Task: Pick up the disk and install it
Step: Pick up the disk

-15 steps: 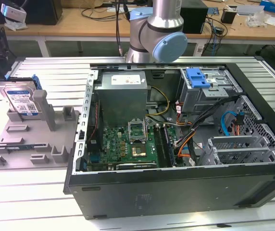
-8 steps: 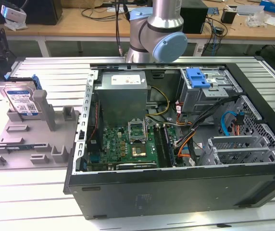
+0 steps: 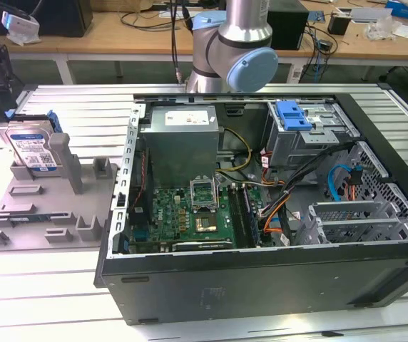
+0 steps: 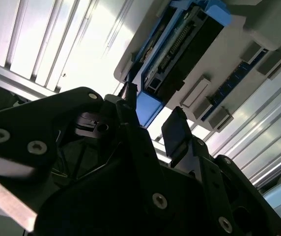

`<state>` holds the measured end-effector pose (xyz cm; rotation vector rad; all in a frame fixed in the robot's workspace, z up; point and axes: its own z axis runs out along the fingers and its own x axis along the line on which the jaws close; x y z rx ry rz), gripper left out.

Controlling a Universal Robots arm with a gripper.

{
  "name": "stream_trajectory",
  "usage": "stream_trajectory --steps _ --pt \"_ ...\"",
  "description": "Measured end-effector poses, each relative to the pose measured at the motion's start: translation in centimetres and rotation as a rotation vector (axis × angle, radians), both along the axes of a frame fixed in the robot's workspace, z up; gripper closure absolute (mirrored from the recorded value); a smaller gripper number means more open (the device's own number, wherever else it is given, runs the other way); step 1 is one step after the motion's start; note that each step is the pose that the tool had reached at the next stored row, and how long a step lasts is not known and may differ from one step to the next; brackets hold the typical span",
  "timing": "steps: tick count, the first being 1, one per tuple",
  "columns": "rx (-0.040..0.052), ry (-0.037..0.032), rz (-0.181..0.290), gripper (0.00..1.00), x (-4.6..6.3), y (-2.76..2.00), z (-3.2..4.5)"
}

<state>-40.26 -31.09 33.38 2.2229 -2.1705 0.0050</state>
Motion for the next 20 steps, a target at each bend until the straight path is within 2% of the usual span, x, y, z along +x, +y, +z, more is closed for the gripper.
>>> stream_trajectory --steps 20 --pt "0.0126 -0.0001 -0.001 0.52 0.0 -0.07 -1.68"
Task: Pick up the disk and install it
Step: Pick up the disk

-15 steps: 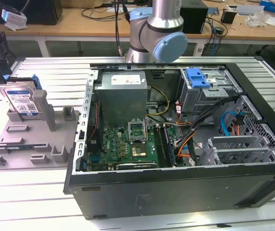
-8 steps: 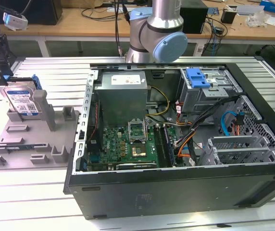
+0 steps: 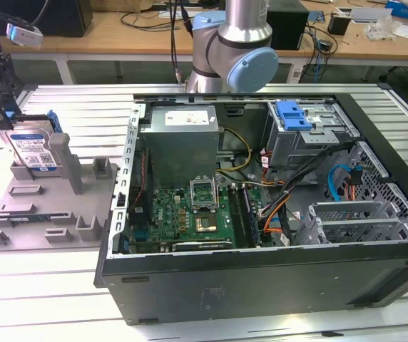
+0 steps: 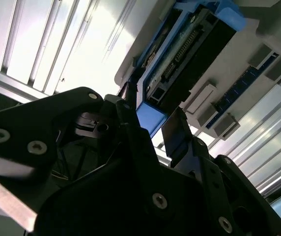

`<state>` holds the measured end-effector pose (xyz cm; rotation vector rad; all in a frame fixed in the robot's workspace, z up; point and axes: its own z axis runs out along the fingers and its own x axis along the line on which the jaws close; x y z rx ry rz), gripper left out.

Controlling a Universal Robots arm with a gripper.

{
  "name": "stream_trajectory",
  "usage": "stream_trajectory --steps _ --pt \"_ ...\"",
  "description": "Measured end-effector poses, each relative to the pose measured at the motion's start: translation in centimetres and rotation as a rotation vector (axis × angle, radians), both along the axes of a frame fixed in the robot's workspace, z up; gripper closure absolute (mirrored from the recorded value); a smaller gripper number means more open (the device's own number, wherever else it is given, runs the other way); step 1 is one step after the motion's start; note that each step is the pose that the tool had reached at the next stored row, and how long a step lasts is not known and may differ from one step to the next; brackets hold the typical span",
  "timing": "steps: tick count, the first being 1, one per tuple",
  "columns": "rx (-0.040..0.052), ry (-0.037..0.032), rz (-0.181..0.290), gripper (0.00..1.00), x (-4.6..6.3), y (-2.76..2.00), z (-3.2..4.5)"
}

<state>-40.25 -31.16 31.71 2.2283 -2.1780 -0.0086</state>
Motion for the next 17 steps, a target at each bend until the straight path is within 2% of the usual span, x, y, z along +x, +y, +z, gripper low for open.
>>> stream_trajectory --steps 6,17 --pt "0.0037 -0.0004 0.0 0.52 -0.01 0.0 -0.23" --pt "0.0042 -0.007 0.0 0.52 -0.14 0.0 -0.6"
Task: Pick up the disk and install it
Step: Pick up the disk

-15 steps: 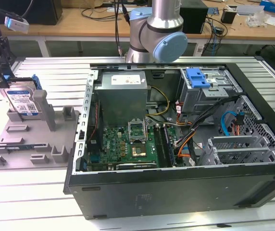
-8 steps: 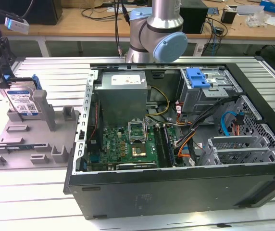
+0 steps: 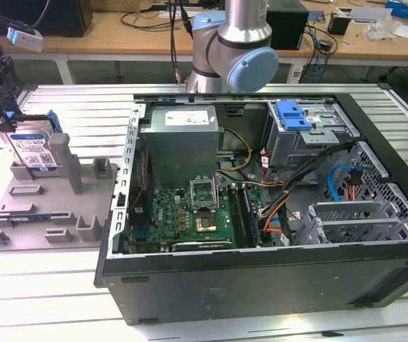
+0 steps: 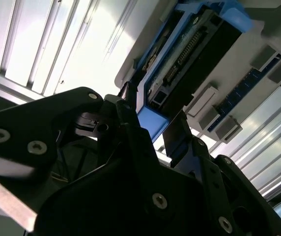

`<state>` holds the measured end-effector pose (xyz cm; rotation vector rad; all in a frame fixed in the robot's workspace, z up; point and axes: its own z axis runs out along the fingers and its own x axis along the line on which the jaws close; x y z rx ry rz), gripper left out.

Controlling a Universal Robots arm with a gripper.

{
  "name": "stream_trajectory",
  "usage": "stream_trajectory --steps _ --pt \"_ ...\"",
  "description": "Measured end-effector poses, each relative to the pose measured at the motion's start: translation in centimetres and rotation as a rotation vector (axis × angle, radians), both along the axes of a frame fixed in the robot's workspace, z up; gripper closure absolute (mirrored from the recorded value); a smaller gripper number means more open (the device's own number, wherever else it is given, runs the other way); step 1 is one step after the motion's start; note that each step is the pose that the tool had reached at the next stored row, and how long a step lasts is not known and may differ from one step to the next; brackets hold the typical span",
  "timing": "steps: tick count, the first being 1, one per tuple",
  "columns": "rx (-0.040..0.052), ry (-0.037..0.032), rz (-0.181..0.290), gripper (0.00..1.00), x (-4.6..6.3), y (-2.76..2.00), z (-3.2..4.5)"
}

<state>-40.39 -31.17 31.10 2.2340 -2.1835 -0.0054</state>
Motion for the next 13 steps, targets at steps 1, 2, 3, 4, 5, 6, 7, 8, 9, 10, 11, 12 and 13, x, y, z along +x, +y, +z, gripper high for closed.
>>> stream_trajectory --steps 1,2,3,4,5,6,7,8,9,10,11,12,13 --pt "0.0001 -0.001 0.0 0.52 -0.02 0.0 -0.05" --pt "0.0002 -0.002 0.0 0.52 -0.04 0.0 -0.1" --pt "0.0003 -0.0027 0.0 0.52 -0.06 0.0 -0.15" --pt "0.0003 -0.0036 0.0 0.52 -0.09 0.0 -0.2" --pt "0.0004 -0.0045 0.0 0.52 -0.12 0.01 -0.25" --pt "0.0004 -0.0054 0.0 0.52 -0.18 0.0 -0.31" --pt "0.0004 -0.0062 0.0 0.52 -0.22 0.0 -0.35" --pt "0.0004 -0.0075 0.0 0.52 -0.27 0.0 -0.43" --pt "0.0005 -0.0084 0.0 0.52 -0.3 0.0 -0.48" --pt "0.0005 -0.0089 0.0 0.52 -0.31 0.0 -0.54" --pt "0.0005 -0.0091 0.0 0.52 -0.31 0.0 -0.57" --pt "0.0006 -0.0093 0.0 0.52 -0.31 0.0 -0.6" --pt "0.0008 -0.0095 0.0 0.52 -0.31 0.0 -0.62"
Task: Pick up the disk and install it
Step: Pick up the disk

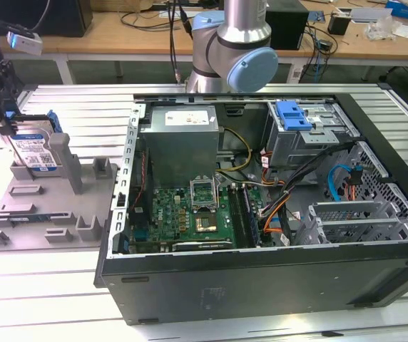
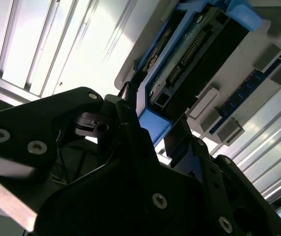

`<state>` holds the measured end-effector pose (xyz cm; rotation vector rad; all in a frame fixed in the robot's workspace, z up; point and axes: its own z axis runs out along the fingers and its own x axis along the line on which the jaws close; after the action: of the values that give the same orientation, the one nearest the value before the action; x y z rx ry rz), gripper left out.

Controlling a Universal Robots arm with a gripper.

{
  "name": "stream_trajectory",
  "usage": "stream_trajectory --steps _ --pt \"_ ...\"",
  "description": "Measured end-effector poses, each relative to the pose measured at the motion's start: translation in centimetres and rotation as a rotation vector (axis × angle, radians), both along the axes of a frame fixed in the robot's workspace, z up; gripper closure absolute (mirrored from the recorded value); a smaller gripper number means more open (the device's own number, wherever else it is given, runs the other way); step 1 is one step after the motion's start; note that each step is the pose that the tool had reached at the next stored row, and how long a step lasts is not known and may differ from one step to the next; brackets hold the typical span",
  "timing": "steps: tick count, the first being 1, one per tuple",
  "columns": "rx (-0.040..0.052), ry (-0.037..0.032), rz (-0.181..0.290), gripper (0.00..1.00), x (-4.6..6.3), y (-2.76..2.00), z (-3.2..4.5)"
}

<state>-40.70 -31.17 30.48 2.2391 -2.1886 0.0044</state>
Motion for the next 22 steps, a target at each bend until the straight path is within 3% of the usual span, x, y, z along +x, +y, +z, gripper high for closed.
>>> stream_trajectory --steps 18,20,22 --pt "0.0018 -0.0004 0.0 0.52 0.0 0.0 -0.66" --pt "0.0019 -0.0005 0.0 0.61 0.0 0.0 -0.73" --pt "0.0021 -0.0005 0.0 0.61 0.0 0.0 -0.8"
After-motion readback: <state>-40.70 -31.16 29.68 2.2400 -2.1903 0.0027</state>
